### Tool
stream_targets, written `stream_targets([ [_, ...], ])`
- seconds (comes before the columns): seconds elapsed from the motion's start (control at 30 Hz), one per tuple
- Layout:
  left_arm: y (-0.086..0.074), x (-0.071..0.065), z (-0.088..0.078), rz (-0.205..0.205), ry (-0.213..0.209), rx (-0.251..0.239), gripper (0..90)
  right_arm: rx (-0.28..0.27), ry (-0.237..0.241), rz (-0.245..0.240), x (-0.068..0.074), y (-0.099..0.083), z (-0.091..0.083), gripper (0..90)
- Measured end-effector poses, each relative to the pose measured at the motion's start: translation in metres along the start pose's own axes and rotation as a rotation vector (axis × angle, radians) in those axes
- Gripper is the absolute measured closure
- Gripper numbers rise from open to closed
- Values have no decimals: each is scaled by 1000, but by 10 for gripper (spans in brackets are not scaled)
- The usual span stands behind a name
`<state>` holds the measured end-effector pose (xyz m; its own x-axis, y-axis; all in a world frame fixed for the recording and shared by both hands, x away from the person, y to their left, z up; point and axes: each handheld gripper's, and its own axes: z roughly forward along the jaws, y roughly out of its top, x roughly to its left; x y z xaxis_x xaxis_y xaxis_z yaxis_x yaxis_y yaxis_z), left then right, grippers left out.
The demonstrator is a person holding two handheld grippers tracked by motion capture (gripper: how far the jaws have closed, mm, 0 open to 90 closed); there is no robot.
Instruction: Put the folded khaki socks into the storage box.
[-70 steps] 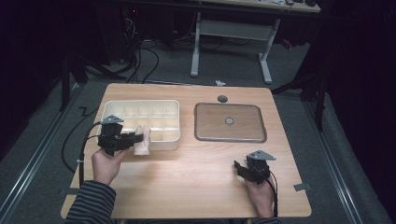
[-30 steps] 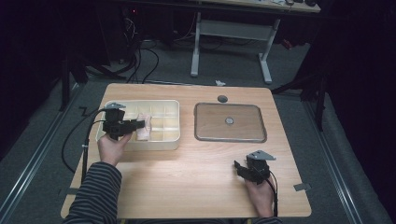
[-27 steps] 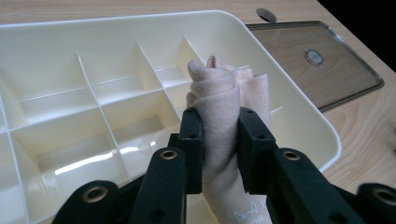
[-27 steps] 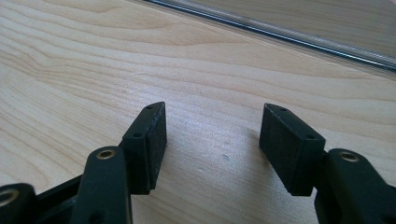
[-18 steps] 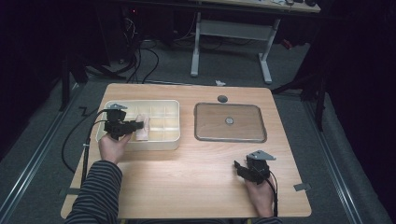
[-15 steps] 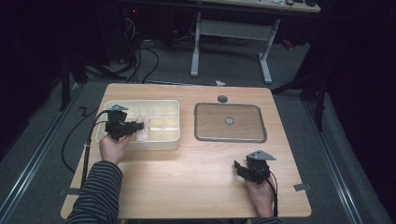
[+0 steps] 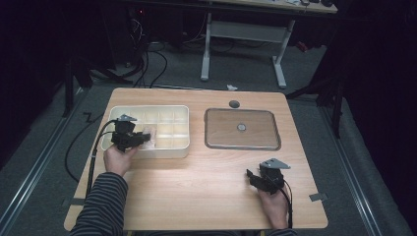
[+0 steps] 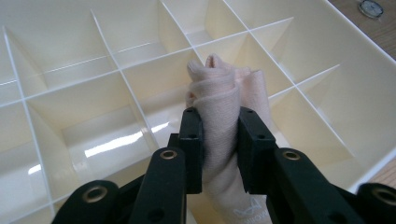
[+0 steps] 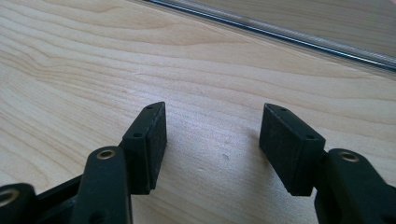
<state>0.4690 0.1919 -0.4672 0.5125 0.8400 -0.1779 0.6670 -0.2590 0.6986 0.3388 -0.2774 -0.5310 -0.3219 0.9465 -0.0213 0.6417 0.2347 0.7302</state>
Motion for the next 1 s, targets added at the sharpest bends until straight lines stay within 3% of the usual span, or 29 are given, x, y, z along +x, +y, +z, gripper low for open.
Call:
stream_targets([
  [0.13, -1, -4, 3, 34, 10, 14, 740, 0, 0, -1, 0, 0, 0, 416],
  [0.33, -2, -5, 3, 52, 15, 32, 741, -1, 0, -1, 0, 0, 0, 416],
  [0.63, -3, -5, 4, 50, 21, 38, 738, 0, 0, -1, 0, 0, 0, 416],
  [1.0, -1, -6, 4, 57, 25, 92, 739, 0, 1, -1, 0, 0, 0, 415],
])
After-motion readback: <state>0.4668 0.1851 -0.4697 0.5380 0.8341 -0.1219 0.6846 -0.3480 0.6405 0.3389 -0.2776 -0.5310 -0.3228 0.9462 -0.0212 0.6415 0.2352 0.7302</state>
